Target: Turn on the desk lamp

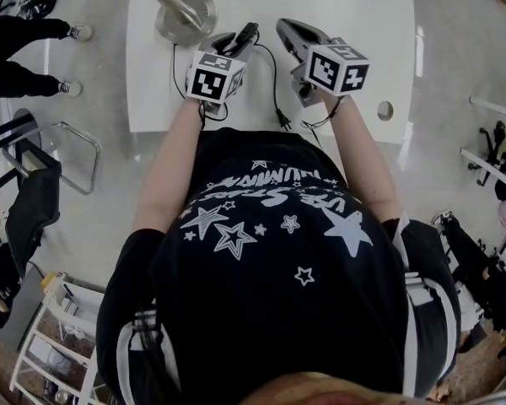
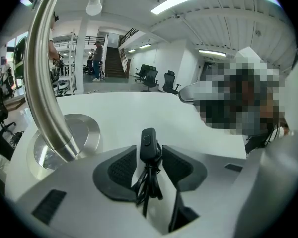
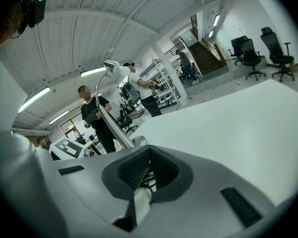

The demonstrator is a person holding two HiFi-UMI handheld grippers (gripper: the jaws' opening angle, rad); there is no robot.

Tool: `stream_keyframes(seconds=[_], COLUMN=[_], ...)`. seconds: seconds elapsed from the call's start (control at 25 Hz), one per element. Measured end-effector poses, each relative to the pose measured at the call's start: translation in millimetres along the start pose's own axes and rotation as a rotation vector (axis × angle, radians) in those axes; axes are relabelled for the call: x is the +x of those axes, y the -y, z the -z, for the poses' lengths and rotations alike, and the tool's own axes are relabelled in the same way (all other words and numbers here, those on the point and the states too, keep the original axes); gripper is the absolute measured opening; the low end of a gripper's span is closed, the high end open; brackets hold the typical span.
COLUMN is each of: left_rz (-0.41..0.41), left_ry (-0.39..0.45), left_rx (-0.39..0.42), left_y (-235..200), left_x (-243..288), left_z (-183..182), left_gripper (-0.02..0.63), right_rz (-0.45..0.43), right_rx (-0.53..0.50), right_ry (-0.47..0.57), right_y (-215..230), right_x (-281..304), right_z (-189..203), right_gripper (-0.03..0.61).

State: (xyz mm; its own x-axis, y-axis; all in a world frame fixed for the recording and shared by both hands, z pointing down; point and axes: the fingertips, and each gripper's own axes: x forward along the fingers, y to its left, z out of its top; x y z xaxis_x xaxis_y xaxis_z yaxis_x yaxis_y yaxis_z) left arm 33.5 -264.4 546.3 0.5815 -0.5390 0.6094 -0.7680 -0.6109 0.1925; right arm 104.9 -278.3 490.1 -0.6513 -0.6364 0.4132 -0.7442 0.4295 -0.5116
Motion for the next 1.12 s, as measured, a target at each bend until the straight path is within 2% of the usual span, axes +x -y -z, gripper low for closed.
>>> stream_keyframes(seconds=[0.6,0.76,1.12], left_rz=[0.036,0.024,-0.005], left_ry=[-0.078,-0.089,-0.088], left_rx=[0.040,0.073,0.137], left_y=[0,1,5], left_x=[6,9,12], left_z=[3,4,1], left_gripper=[0.155,0.130,0.126], right_rz=[0.003,-0.018,-0.103], right_rx=[0.001,-0.019,-0.107], right_ry=[-0.017,-0.052,-0.174], right_y=[-2,-6,-24], right_x=[8,15,31], right_z=[2,8,21], right_gripper=[0.003,0.003,0.003])
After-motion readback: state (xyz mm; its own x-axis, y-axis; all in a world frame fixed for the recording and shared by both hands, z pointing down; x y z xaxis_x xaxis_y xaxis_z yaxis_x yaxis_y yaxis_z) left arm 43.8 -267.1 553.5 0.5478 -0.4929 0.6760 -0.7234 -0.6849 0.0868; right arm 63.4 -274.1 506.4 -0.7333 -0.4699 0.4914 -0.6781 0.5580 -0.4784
